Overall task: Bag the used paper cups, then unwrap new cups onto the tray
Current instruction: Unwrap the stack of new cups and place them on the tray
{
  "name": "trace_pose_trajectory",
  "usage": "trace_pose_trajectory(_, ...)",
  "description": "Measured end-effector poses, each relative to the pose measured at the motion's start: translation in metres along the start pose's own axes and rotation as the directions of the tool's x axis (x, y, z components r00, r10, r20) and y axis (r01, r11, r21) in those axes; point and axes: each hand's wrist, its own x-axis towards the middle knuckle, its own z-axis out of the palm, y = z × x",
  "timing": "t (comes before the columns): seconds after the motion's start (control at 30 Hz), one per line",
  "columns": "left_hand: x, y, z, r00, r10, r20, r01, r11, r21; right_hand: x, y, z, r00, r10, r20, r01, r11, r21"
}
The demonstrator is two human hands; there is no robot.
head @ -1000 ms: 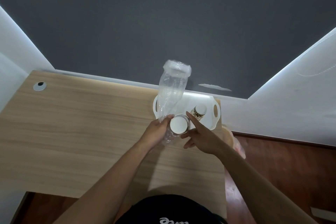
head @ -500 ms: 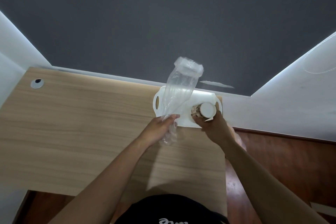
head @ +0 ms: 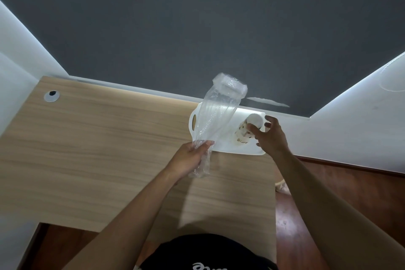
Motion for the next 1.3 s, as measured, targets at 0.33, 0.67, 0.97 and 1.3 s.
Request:
trace_pose_trajectory(0.33, 0.004, -0.005, -0.002, 0.999, 0.017, -0.043, -0.011, 0.990, 0.138, -0.033, -0.031, -0.001, 0.999, -0.004, -0.033, 0.003, 1.000, -0.015)
trace_pose_trajectory(0.67, -0.009, -0.015, -0.003, 0.989, 0.102, 0.104, -0.143, 0.831, 0.538, -0.057, -0.059, -0.002, 0.978, 0.010, 0.210, -0.084, 0.935, 0.346)
trace_pose_trajectory(0.97, -0.022, -0.018, -0.016, 0.994, 0.100, -0.052, -0.091, 0.984, 0.151, -0.068, -0.055, -0.017, 0.998, 0.044, 0.039, -0.057, 0.889, 0.455)
trace_pose_trajectory(1.3, -0.030, 0.010, 0.017, 0.941, 0.286, 0.180, -0.321, 0.923, 0.212, -0.134, -0.027, 0.000, 0.792, 0.014, 0.611, -0.247, 0.921, 0.300)
